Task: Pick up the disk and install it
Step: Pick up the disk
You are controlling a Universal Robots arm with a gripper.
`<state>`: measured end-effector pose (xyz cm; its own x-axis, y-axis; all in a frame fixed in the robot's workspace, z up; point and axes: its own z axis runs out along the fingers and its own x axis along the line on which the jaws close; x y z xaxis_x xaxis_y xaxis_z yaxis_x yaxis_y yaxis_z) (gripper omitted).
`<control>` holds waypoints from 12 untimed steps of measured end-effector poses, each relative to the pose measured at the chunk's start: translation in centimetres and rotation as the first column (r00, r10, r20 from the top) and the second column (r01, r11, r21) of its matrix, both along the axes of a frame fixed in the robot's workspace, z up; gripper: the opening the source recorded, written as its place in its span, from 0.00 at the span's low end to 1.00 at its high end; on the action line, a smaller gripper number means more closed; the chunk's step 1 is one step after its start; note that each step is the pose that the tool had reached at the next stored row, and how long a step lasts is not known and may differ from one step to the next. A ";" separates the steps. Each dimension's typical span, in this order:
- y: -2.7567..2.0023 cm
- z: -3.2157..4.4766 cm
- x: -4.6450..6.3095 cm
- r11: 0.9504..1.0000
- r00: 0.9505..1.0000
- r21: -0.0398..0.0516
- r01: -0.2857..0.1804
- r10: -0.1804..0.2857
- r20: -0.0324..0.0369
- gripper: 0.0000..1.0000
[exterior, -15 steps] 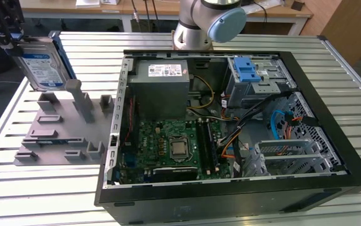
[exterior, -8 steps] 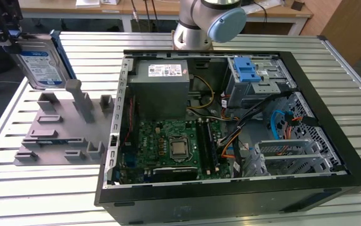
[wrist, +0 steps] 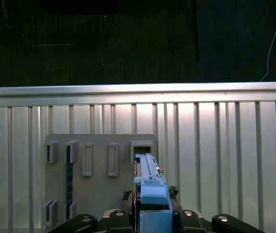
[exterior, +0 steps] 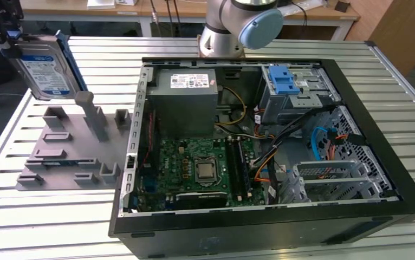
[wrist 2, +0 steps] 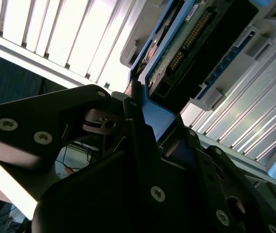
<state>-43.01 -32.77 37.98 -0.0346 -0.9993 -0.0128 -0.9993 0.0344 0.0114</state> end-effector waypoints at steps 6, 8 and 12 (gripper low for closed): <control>0.00 0.86 0.0 1.000 1.000 0.000 0.000 0.000 0.000 0.36; 0.00 1.10 0.0 1.000 1.000 0.000 0.000 0.000 0.001 0.36; 0.00 1.54 0.0 1.000 1.000 0.000 0.000 0.000 0.001 0.36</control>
